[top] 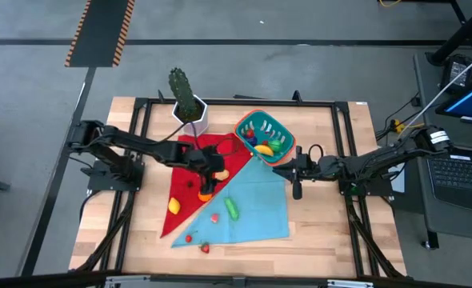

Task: Build produce basket
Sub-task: Put the brown potato into the blue basket

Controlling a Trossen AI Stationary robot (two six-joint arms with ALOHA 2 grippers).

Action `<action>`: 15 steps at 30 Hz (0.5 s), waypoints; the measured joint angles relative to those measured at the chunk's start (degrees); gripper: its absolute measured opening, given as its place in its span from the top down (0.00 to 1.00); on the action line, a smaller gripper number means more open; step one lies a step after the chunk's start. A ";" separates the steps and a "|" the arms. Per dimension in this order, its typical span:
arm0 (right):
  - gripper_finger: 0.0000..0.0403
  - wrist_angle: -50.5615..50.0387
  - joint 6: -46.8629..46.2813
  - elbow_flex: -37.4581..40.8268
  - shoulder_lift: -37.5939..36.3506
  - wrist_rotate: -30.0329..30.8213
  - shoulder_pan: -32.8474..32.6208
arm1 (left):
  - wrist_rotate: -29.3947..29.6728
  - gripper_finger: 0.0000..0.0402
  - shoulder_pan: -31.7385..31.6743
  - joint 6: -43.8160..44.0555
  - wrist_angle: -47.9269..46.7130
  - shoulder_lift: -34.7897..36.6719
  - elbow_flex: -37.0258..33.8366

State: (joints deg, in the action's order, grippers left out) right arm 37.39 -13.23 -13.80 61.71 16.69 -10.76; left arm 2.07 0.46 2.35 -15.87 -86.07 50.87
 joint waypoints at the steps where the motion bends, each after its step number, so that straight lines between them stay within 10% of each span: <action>1: 0.88 0.02 0.00 0.00 0.00 0.00 0.00 | -0.27 0.35 -0.22 -0.01 -0.83 -0.58 0.80; 15: 0.88 -0.66 -1.29 0.00 0.59 -0.38 -0.05 | -0.27 0.35 -4.14 0.18 -5.16 -7.67 4.05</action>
State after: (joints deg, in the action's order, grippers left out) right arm 36.73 -14.52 -13.80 62.30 16.31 -10.81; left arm 1.80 -3.68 2.53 -21.03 -93.74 54.92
